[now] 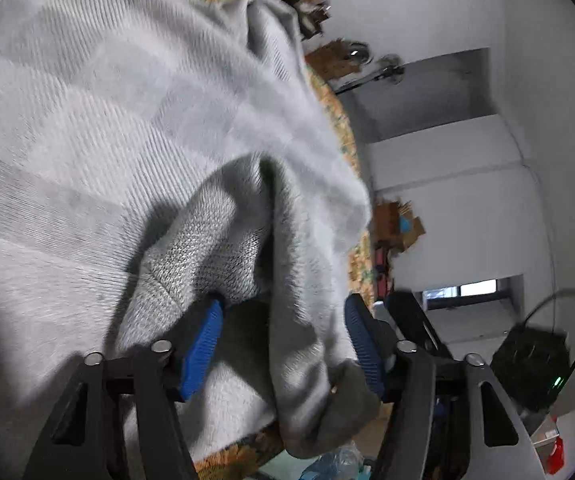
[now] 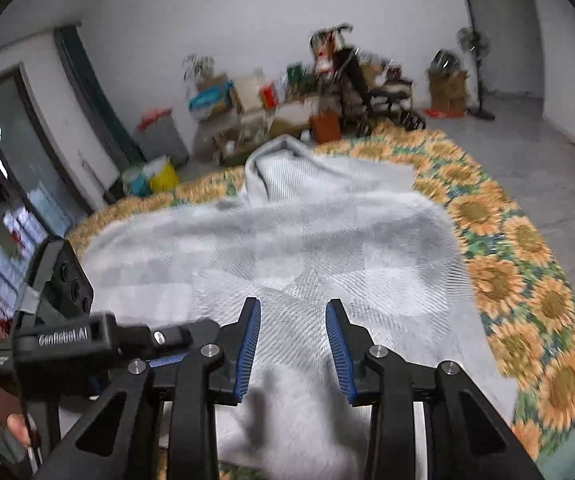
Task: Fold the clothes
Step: 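Carry the held sleeve over the sweater body with the right gripper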
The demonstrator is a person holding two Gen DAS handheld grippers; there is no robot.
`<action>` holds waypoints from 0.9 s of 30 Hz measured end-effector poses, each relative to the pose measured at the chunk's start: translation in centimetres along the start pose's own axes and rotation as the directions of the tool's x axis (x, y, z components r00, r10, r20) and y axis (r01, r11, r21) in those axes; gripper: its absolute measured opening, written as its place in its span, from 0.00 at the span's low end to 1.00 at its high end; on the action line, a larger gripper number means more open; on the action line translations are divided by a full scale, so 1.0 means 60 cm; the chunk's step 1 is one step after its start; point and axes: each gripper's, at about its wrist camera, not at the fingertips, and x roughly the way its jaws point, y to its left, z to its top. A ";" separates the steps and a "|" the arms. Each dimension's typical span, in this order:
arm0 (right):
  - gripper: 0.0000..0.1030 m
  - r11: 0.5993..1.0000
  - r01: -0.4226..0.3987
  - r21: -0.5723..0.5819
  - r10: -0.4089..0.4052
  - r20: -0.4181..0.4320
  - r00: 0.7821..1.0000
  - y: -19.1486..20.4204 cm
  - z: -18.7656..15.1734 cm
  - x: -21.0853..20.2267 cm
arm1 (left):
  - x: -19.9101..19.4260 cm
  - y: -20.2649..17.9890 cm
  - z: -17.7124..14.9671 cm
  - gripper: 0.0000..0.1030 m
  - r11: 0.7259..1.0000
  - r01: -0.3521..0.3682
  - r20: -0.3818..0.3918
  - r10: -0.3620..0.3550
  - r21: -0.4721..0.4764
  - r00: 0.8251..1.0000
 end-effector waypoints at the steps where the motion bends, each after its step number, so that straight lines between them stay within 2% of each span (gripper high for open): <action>1: 0.37 1.000 -0.003 -0.007 0.003 -0.023 1.000 -0.004 0.010 0.018 | 0.009 -0.002 0.003 0.47 1.000 -0.030 -0.001 0.030 0.004 1.000; 2: 0.37 1.000 -0.007 -0.013 0.007 -0.044 0.999 -0.007 0.017 0.034 | 0.015 -0.006 0.009 0.40 0.999 -0.051 0.004 0.051 0.016 0.999; 3: 0.38 1.000 -0.016 -0.017 0.015 -0.057 0.998 -0.009 0.020 0.043 | 0.019 -0.010 0.013 0.22 0.996 -0.085 0.012 0.084 0.040 0.996; 4: 0.38 1.000 -0.024 -0.020 0.023 -0.070 0.997 -0.011 0.022 0.052 | 0.021 -0.013 0.016 0.13 0.992 -0.110 0.020 0.109 0.059 0.994; 9: 0.38 0.992 -0.073 -0.105 0.055 -0.161 0.985 0.003 0.037 0.104 | 0.007 -0.001 0.017 0.10 0.994 -0.089 0.037 0.087 0.056 0.996; 15: 0.43 0.986 -0.081 -0.144 0.033 -0.306 0.951 0.010 0.042 0.184 | -0.013 0.011 0.020 0.09 0.997 -0.070 0.046 0.068 0.042 0.997; 17: 0.28 0.983 -0.072 -0.167 0.016 -0.318 0.948 0.017 0.040 0.192 | -0.019 0.014 0.022 0.09 0.997 -0.064 0.049 0.062 0.038 0.997; 18: 0.07 0.979 -0.072 -0.188 0.011 -0.309 0.951 0.024 0.042 0.188 | -0.022 0.016 0.022 0.09 0.998 -0.060 0.050 0.058 0.036 0.997; 22: 0.07 0.973 -0.082 -0.215 0.019 -0.281 0.960 0.035 0.064 0.180 | -0.035 0.024 0.025 0.09 0.999 -0.047 0.057 0.046 0.027 0.997; 27: 0.00 0.992 -0.063 -0.109 0.041 -0.190 0.981 0.004 0.130 0.187 | -0.067 0.035 0.053 0.09 0.998 -0.055 0.114 0.055 0.003 0.992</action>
